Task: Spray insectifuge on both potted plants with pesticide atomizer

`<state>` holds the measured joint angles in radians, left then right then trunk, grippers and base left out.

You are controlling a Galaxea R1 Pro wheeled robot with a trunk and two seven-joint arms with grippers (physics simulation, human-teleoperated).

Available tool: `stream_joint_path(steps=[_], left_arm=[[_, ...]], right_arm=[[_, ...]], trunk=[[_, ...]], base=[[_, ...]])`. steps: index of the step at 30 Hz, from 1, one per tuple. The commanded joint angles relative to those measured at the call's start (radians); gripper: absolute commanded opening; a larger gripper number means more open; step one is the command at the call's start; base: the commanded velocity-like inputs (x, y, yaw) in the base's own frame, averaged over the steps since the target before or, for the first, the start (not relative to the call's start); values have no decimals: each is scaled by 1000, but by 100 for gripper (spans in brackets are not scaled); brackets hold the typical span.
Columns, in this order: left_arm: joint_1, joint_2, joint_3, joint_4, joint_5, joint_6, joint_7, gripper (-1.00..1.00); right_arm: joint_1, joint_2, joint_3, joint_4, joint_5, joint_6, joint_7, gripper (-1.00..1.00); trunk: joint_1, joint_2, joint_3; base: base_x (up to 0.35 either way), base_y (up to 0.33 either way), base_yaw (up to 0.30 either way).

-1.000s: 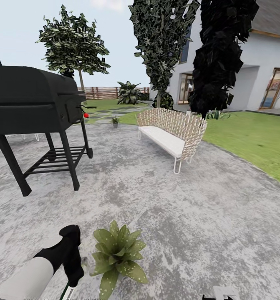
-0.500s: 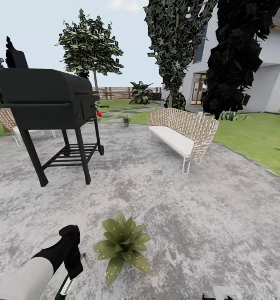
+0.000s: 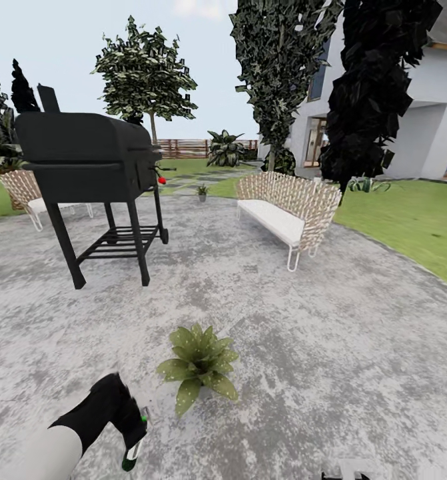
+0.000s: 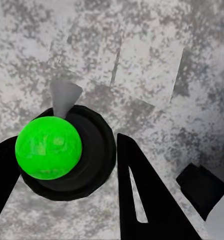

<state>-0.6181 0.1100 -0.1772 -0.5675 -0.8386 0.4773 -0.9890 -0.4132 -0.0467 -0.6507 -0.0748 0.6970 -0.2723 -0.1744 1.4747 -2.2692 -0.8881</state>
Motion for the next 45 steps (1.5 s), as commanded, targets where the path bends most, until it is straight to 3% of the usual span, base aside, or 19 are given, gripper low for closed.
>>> stream_joint_path(steps=[1, 3, 6, 8, 10, 11, 16, 19, 21, 25, 26, 30, 33, 35, 36, 37, 43, 45], left_arm=[[15, 0, -5, -1, 31, -62, 20, -100], [27, 2, -4, 3, 60, -188, 44, -100], [34, 3, -3, 78, 114, -376, 54, -100], [35, 5, -2, 117, 144, -479, 54, -100], [35, 6, -3, 140, 153, -543, 52, -100], [35, 6, -5, 157, 156, -571, 51, -100], [35, 6, -19, 179, 147, -598, 41, -100], [35, 2, -22, 179, 129, -596, 14, -100], [35, -1, -22, 179, 124, -596, 7, -100], [35, -5, -21, 179, 119, -595, 9, -100], [35, -4, -21, 179, 119, -595, 10, -100], [35, -6, -21, 179, 118, -595, 12, -100], [35, -12, -18, 178, 118, -595, 12, -100], [35, -23, -21, 176, 117, -595, 13, -100], [34, -27, -37, 170, 115, -595, 15, -100], [34, -29, -61, 165, 107, -596, 17, -100], [34, -49, -91, 158, 99, -598, 17, -100], [34, -65, -93, 158, 77, -598, 17, -100]], right_arm=[[-1, 2, -6, 2, 28, -4, -3, 100], [-1, 6, 3, 3, 103, -4, 4, 100], [-1, 8, 49, -9, 294, -7, 98, 100], [-2, 9, 59, -58, 335, -12, 192, 100], [-2, 10, 62, -120, 349, -15, 300, 100], [-2, 12, 63, -176, 355, -16, 408, 100], [-14, 33, 66, -345, 360, -18, 798, 100], [-24, 63, 71, -393, 360, -18, 927, 100], [-25, 70, 108, -400, 359, -19, 949, 100], [-26, 87, 228, -404, 357, -19, 957, 100], [-26, 98, 244, -404, 357, -19, 958, -100], [-27, 133, 261, -405, 357, -27, 960, -100], [-29, 193, 269, -405, 358, -31, 961, -100], [-34, 219, 343, -411, 358, -31, 961, -100], [-39, 221, 407, -418, 356, -31, 960, -100], [-42, 221, 445, -422, 353, -30, 960, -100], [-44, 221, 471, -424, 351, -30, 960, -100], [-44, 221, 471, -425, 351, -30, 960, -100]], trunk=[[-1, 0, -1], [-1, 0, -1], [-1, 0, -1], [-1, 0, -1], [-1, 0, -1], [-1, 0, -1], [-1, 0, -1], [-1, 0, -1], [-1, 0, -1], [-1, 0, -1], [-1, 0, -1], [-1, 0, -1], [-1, 0, -1], [-1, 0, -1], [-1, 0, -1], [-1, 0, -1], [-1, 0, -1], [-1, 0, -1]], base=[[-333, 0, 0], [-326, 0, 0], [-212, 0, 0], [-58, 0, 0], [-20, 0, 0], [-8, 0, 0], [-2, 0, 0], [0, 0, 0], [0, 0, 0], [0, 0, 0], [0, 0, 0], [0, 0, 0], [0, 0, 0], [0, 0, 0], [0, 0, 0], [0, 0, 0], [0, 0, 0], [0, 0, 0]])
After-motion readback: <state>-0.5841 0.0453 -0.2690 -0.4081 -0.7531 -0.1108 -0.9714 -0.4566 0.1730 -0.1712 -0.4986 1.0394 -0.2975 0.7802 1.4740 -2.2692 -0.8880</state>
